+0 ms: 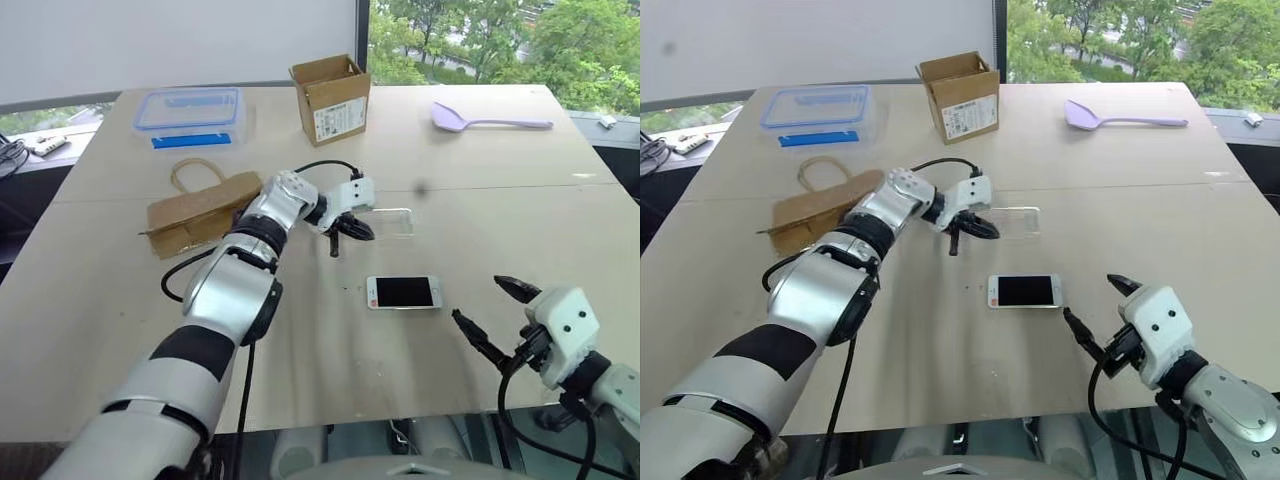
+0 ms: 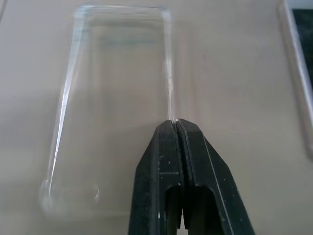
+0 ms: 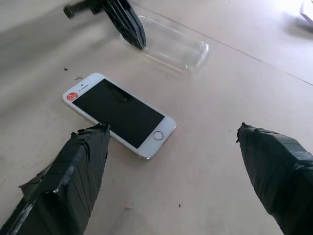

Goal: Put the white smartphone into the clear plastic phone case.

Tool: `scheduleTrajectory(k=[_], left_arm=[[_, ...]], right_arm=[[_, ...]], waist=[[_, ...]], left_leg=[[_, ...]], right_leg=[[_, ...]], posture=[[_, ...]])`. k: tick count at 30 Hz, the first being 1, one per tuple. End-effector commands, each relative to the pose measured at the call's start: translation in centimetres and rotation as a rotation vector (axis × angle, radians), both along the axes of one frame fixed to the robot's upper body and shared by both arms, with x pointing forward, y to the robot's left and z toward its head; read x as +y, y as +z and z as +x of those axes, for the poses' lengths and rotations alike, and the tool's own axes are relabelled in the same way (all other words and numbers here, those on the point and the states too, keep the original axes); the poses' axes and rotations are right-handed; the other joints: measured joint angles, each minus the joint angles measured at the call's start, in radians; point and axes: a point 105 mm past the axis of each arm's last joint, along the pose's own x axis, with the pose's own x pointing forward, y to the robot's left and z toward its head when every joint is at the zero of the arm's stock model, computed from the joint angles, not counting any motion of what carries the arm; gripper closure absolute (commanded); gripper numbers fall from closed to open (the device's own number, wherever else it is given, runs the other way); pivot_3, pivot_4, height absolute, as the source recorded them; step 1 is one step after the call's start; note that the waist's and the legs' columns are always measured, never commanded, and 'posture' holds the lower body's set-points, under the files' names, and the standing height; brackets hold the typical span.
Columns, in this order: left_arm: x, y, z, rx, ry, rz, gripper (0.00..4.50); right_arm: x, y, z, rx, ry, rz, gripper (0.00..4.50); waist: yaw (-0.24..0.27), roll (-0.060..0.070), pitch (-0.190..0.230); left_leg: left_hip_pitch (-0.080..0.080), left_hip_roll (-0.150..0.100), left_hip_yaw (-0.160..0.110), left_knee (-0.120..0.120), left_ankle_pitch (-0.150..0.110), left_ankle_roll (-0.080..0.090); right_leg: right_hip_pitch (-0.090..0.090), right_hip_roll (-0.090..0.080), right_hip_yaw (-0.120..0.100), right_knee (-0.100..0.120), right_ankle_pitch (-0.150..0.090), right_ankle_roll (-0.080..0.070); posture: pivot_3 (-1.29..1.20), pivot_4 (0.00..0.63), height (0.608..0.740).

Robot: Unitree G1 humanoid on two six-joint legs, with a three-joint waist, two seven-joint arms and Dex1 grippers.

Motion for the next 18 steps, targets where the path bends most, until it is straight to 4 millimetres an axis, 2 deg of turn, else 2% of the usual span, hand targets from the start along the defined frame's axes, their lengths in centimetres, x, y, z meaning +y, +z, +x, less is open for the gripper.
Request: scheduleTrajectory(k=[1,6,9,12,18], left_arm=[[1.9,1.7,-0.6,0.025,-0.028,-0.084,4.48],[5.9,1.0,-3.4,0.031,-0.020,-0.085,4.48],[7.3,1.0,-5.6,0.041,0.025,-0.122,4.48],[7.8,1.2,-7.9,0.056,0.030,-0.153,4.48],[8.2,-0.5,-10.7,0.059,0.018,-0.102,4.48]], right_arm=[[0.8,0.7,-0.6,-0.014,0.076,-0.020,0.00],[1.2,0.3,-0.3,0.014,0.152,-0.014,0.00],[1.6,0.2,0.3,0.024,0.204,-0.005,0.00],[2.0,0.2,0.8,0.031,0.256,-0.009,0.00],[2.0,-0.4,0.7,0.055,0.299,-0.024,0.00]], waist=[[0.000,0.000,0.000],[-0.005,0.000,0.000],[-0.001,0.000,0.000],[0.006,0.000,0.000],[0.004,0.000,0.000]], left_leg=[[0.000,0.000,0.000,0.000,0.000,0.000],[0.001,0.001,0.001,0.000,0.000,0.000],[0.001,0.001,0.000,0.001,0.000,0.000],[0.001,0.001,0.000,0.001,0.000,0.000],[0.001,0.001,0.000,0.001,0.000,0.000]], right_leg=[[0.000,0.000,0.000,0.000,0.000,0.000],[0.000,0.000,0.001,0.001,0.001,-0.001],[0.000,0.000,0.000,0.001,0.001,-0.001],[0.000,0.000,0.000,0.001,0.000,-0.001],[0.001,0.000,0.001,0.001,0.000,0.000]], posture=[[0.00,0.150,0.740],[0.00,0.150,0.740],[0.00,0.150,0.740],[0.00,0.150,0.740],[0.00,0.150,0.740]])
